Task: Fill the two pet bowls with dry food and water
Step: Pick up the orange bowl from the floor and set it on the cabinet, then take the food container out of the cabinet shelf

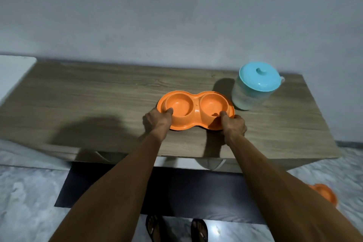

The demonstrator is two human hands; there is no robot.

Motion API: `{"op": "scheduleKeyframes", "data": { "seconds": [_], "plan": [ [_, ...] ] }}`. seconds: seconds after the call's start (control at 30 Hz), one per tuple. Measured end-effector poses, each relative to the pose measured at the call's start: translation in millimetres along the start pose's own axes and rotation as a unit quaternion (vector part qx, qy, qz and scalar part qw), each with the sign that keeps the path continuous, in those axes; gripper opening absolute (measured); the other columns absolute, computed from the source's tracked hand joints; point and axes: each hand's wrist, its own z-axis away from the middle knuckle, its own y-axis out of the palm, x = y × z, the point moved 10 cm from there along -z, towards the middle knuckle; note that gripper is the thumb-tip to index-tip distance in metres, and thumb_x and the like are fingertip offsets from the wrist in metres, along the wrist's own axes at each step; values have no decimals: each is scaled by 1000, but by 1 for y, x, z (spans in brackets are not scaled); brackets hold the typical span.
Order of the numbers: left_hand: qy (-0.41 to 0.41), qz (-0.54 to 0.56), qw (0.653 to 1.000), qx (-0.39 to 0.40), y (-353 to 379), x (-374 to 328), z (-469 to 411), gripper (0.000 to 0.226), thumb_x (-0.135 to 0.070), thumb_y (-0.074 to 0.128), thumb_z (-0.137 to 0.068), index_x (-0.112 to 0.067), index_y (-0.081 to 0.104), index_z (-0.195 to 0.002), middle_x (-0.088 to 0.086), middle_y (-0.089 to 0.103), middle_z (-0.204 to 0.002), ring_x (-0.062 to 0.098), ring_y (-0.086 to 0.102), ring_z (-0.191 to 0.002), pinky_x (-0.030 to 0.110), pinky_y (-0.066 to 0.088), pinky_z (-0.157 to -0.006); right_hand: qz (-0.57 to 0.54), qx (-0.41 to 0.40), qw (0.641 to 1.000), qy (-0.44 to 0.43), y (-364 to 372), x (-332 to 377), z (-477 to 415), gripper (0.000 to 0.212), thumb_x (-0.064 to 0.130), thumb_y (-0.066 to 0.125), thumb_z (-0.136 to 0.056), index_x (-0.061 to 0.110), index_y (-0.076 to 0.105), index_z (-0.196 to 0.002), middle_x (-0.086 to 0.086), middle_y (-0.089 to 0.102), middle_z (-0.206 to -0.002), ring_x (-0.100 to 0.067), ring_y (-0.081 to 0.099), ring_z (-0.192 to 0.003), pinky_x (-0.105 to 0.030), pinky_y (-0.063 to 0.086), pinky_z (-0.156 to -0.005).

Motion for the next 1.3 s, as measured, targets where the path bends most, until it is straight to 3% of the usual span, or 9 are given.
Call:
{"op": "scheduleKeyframes", "data": {
  "seconds": [0.23, 0.47, 0.6, 0.77, 0.97, 1.1, 1.2, 1.3],
  "plan": [
    [10, -47, 999, 3, 5, -3, -16, 51, -51, 70, -76, -9, 73, -105, 16, 71, -108, 37, 63, -105, 45, 55, -87, 50, -24, 998, -3, 8, 5, -3, 54, 49, 64, -83, 10, 65, -120, -17, 65, -119, -37, 60, -112, -51, 52, -97],
    [17, -81, 996, 22, -5, -2, -14, 76, -71, 61, -74, -4, 68, -107, 19, 67, -113, 39, 60, -110, 46, 53, -88, 28, -30, 999, 5, 6, 0, 5, 72, 57, 66, -81, 8, 54, -133, -18, 56, -133, -40, 54, -121, -54, 53, -95],
    [26, -78, 997, 3, -30, 2, -6, 84, -76, 53, -73, -3, 67, -109, 20, 67, -116, 39, 59, -111, 47, 51, -91, 34, -35, 999, -14, 0, -4, 21, 72, 55, 62, -85, 6, 50, -137, -21, 54, -135, -41, 54, -121, -54, 51, -97],
    [15, -63, 998, -21, -69, 20, 17, 75, -70, 48, -80, -8, 61, -121, 17, 58, -130, 38, 51, -122, 45, 43, -100, 51, -16, 996, -70, -2, -8, 56, 57, 47, 60, -89, 4, 58, -126, -22, 59, -130, -40, 55, -119, -40, 45, -94],
    [22, 45, 997, -50, -120, 61, 71, 60, -44, 53, -95, -4, 48, -138, 17, 41, -145, 34, 42, -133, 35, 34, -106, 38, 10, 994, -105, -7, -35, 117, 57, 44, 59, -90, 7, 54, -133, -19, 55, -137, -36, 51, -126, -43, 43, -104],
    [21, 49, 995, -82, -155, 109, 91, 52, -39, 52, -96, -2, 54, -132, 18, 49, -138, 35, 51, -124, 36, 40, -100, 35, 25, 990, -132, -6, -63, 153, 43, 38, 58, -89, 6, 63, -118, -18, 63, -123, -35, 58, -115, -41, 47, -96],
    [29, 55, 993, -101, -172, 142, 96, 38, -33, 53, -95, -1, 68, -111, 19, 64, -118, 34, 61, -109, 32, 42, -83, 40, 47, 988, -145, 6, -87, 172, 31, 34, 57, -89, 9, 67, -103, -16, 67, -113, -33, 61, -105, -38, 46, -92],
    [31, 50, 994, -96, -170, 178, 87, 31, -26, 53, -96, 0, 70, -98, 20, 69, -102, 34, 64, -98, 35, 47, -80, 55, 77, 985, -142, 39, -119, 180, 25, 32, 56, -89, 11, 67, -97, -15, 67, -108, -31, 61, -100, -39, 48, -90]
  ]
}}
